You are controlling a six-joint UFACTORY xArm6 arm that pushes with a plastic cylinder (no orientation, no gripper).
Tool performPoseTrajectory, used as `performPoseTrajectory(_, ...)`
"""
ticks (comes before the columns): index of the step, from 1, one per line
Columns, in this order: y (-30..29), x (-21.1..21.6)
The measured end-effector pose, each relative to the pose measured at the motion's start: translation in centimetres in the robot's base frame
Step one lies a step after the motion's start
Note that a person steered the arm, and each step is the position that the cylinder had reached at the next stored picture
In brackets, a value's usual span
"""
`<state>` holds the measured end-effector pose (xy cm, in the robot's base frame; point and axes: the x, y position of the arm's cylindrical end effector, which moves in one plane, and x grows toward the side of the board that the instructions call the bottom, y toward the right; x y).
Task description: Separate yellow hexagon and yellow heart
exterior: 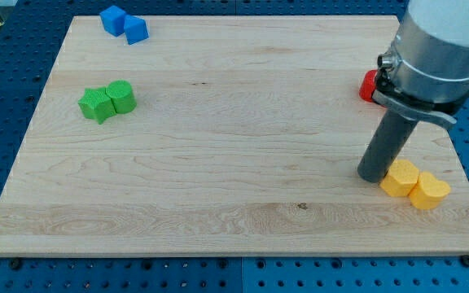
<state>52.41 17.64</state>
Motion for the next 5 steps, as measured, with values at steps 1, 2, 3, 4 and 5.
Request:
performPoseTrajectory(1, 1.4, -1.4)
performPoseTrajectory(2, 1.9, -3.7)
performPoseTrajectory(3, 3.1, -3.1)
performPoseTrajectory(4, 4.4, -1.1)
performPoseTrajectory(5, 5.3, 0.1)
